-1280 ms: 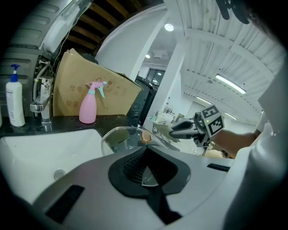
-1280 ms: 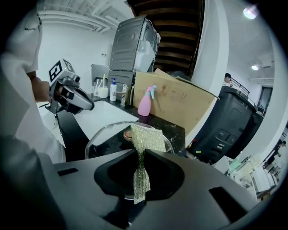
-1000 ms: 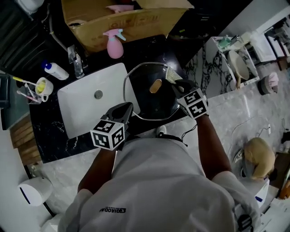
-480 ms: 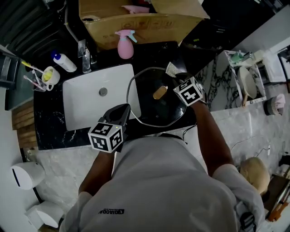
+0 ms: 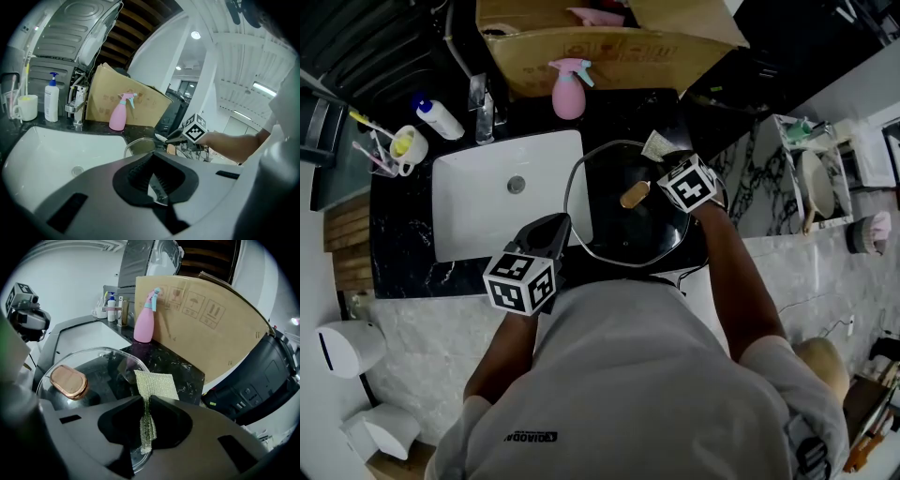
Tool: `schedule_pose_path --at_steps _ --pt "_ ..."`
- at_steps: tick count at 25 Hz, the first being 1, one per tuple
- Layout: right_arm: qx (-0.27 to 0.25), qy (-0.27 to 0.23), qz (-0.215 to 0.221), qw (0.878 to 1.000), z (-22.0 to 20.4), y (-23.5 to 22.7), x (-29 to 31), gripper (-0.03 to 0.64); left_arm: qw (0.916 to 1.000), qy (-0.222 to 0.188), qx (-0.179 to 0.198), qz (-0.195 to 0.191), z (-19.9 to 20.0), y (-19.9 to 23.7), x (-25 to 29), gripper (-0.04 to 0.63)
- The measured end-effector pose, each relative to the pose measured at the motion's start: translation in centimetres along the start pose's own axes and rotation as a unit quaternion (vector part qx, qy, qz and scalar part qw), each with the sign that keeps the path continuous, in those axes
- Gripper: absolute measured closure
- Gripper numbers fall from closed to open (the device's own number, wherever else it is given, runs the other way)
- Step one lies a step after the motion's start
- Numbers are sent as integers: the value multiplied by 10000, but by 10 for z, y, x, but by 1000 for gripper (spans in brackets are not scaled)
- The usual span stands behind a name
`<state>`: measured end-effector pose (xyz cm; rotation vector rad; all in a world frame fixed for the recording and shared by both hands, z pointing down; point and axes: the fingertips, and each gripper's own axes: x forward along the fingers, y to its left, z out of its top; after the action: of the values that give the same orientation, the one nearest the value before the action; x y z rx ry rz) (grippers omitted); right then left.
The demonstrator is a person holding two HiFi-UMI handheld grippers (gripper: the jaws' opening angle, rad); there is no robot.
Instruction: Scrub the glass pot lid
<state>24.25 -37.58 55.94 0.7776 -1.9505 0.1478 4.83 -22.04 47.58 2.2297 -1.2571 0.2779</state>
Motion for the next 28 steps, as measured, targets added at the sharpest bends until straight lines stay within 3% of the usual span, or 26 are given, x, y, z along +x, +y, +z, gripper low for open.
schedule_pose_path --at_steps 11,28 --pt "-126 -76 155 9998 5 22 -12 535 9999 66 2 -145 -3 2 1 583" --pt "-285 142 -328 9990 -23 60 -45 535 9961 302 243 -790 -10 -11 -1 583"
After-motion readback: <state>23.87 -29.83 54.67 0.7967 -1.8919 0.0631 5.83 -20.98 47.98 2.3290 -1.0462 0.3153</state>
